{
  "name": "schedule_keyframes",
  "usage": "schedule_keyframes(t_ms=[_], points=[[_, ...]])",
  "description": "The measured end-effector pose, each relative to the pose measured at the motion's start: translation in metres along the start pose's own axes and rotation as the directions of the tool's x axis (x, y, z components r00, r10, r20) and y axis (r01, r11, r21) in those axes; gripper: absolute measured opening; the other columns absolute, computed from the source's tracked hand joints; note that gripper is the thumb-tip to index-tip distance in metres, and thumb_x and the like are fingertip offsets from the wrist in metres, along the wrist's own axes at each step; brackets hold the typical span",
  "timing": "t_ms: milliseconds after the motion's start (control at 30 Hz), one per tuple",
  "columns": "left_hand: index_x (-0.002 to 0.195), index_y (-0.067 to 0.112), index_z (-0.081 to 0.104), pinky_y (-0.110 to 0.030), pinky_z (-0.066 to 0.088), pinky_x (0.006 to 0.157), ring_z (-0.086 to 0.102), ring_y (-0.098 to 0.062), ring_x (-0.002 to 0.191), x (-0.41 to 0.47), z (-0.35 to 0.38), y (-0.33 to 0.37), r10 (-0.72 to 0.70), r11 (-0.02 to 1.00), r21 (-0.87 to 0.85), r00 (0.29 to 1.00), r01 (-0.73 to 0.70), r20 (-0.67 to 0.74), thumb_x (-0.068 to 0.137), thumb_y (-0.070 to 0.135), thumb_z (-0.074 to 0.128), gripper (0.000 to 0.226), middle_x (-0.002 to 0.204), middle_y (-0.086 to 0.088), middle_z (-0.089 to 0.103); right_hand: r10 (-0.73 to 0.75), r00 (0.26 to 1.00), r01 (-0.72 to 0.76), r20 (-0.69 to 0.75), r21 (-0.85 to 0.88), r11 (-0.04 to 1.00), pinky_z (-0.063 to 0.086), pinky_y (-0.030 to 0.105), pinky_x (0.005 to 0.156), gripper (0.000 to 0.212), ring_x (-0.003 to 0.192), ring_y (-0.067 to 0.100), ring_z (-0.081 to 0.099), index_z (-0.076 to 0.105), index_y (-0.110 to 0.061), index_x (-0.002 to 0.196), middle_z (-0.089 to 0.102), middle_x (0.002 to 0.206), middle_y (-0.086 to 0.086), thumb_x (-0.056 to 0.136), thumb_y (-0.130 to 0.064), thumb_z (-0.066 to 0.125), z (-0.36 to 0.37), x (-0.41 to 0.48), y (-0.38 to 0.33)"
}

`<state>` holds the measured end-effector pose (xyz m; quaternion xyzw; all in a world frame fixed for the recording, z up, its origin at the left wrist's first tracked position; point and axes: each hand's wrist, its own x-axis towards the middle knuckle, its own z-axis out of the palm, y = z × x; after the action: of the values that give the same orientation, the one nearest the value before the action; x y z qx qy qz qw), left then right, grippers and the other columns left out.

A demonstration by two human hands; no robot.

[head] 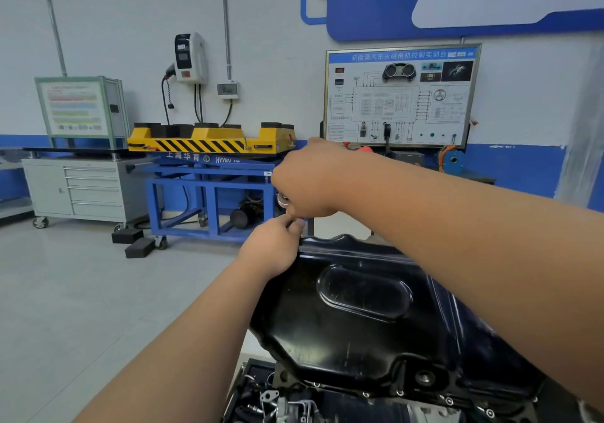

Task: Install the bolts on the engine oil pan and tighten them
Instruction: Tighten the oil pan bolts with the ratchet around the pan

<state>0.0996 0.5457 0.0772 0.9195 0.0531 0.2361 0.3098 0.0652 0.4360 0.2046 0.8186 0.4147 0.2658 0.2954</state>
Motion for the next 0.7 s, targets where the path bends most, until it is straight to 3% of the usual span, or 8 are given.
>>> schedule_keyframes(t_ms=[100, 200, 333, 400, 500, 600, 700], points=[[0.075, 0.02, 0.048, -0.031, 0.034, 0.058, 0.05, -0.021, 0.071, 0.002, -0.005, 0.004, 0.05, 0.991, 0.123, 0.999, -0.052, 0.019, 0.101, 0.035, 0.036, 0.032, 0.069, 0.003, 0.05, -0.057, 0.998, 0.056, 0.019, 0.046, 0.997, 0.036, 0.031, 0.06, 0.008, 0.058, 0.011, 0.036, 0.048, -0.018, 0.091, 0.042, 0.071, -0.004, 0.094, -0.025, 0.046, 0.015, 0.0, 0.008], [0.067, 0.018, 0.042, -0.031, 0.032, 0.054, 0.044, -0.017, 0.06, 0.004, -0.014, 0.01, 0.083, 0.983, 0.164, 0.996, -0.084, 0.017, 0.101, 0.032, 0.038, 0.037, 0.063, 0.002, 0.046, -0.079, 0.997, 0.08, -0.015, 0.099, 0.992, 0.03, 0.029, 0.049, 0.008, 0.057, 0.011, 0.037, 0.045, -0.02, 0.094, 0.04, 0.071, -0.005, 0.095, -0.027, 0.044, 0.018, 0.002, 0.02], [0.068, 0.013, 0.045, -0.029, 0.028, 0.046, 0.05, -0.024, 0.058, 0.015, -0.028, 0.027, 0.172, 0.982, 0.098, 0.978, -0.16, -0.12, 0.1, 0.026, 0.04, 0.034, 0.061, -0.004, 0.052, -0.04, 0.976, 0.062, -0.214, 0.097, 0.993, 0.022, 0.027, 0.045, 0.02, 0.055, 0.007, 0.031, 0.045, -0.024, 0.09, 0.038, 0.067, -0.008, 0.094, -0.043, 0.044, 0.006, 0.004, 0.037], [0.068, 0.018, 0.047, -0.026, 0.027, 0.044, 0.048, -0.017, 0.054, 0.021, -0.032, 0.032, 0.187, 0.982, 0.06, 0.975, -0.181, -0.12, 0.098, 0.03, 0.044, 0.033, 0.058, 0.002, 0.05, -0.024, 0.959, 0.049, -0.281, 0.082, 0.995, 0.022, 0.025, 0.045, 0.02, 0.053, 0.008, 0.034, 0.048, -0.023, 0.085, 0.04, 0.064, -0.007, 0.09, -0.042, 0.046, 0.001, 0.006, 0.045], [0.091, 0.027, 0.061, -0.019, 0.039, 0.057, 0.057, -0.006, 0.074, 0.03, -0.026, 0.026, 0.155, 0.987, 0.035, 0.984, -0.159, 0.091, 0.093, 0.037, 0.052, 0.015, 0.08, 0.014, 0.063, 0.058, 0.958, -0.018, -0.28, 0.145, 0.989, 0.02, 0.025, 0.046, 0.02, 0.053, 0.008, 0.034, 0.051, -0.023, 0.083, 0.041, 0.065, -0.008, 0.088, -0.042, 0.047, 0.002, 0.006, 0.059], [0.111, 0.026, 0.066, -0.021, 0.043, 0.08, 0.06, -0.012, 0.101, 0.042, -0.014, 0.01, 0.063, 0.991, 0.106, 0.977, -0.087, 0.204, 0.093, 0.028, 0.05, 0.024, 0.11, 0.009, 0.067, 0.117, 0.964, -0.063, -0.238, 0.222, 0.973, 0.022, 0.024, 0.046, 0.019, 0.056, 0.009, 0.038, 0.05, -0.024, 0.081, 0.045, 0.068, -0.007, 0.087, -0.042, 0.047, 0.01, 0.003, 0.071], [0.107, 0.02, 0.069, -0.025, 0.043, 0.087, 0.058, -0.018, 0.107, 0.056, -0.001, -0.002, -0.065, 0.991, 0.133, 0.968, 0.034, 0.24, 0.093, 0.021, 0.046, 0.027, 0.115, 0.002, 0.066, 0.164, 0.963, -0.096, -0.212, 0.297, 0.95, 0.026, 0.025, 0.047, 0.022, 0.058, 0.01, 0.041, 0.044, -0.025, 0.071, 0.046, 0.068, -0.007, 0.086, -0.041, 0.048, 0.023, 0.002, 0.081]])
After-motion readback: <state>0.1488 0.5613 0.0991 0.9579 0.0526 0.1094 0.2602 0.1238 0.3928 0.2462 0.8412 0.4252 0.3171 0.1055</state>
